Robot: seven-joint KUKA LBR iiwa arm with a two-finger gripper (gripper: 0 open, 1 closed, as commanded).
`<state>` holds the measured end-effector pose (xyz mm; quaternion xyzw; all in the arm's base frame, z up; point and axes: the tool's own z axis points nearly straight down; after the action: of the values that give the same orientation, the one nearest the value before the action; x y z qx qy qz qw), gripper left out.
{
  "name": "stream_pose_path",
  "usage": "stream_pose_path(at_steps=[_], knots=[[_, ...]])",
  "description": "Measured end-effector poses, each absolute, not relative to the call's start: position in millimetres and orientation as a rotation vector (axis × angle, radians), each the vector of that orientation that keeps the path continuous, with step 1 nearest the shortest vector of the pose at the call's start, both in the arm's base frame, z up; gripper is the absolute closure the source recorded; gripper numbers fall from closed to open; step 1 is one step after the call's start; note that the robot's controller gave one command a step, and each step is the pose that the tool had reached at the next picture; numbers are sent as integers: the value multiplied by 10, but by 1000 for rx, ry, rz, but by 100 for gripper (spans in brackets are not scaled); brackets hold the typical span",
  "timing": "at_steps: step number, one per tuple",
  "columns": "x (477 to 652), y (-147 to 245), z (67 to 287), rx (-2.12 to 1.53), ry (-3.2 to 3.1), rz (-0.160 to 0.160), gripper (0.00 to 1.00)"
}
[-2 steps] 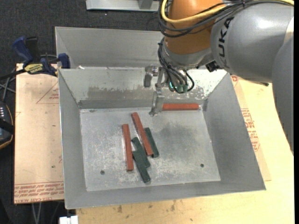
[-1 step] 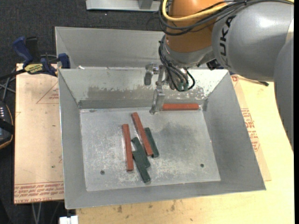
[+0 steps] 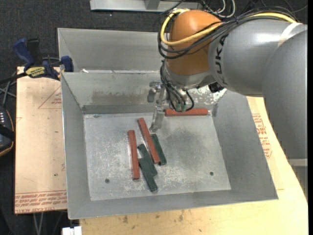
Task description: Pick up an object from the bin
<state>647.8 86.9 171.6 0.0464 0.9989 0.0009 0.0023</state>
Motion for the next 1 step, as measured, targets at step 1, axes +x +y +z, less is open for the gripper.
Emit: stream_pose_path(at_steps=[1], knots=[[6354, 885, 1449, 157, 3142, 0, 0]])
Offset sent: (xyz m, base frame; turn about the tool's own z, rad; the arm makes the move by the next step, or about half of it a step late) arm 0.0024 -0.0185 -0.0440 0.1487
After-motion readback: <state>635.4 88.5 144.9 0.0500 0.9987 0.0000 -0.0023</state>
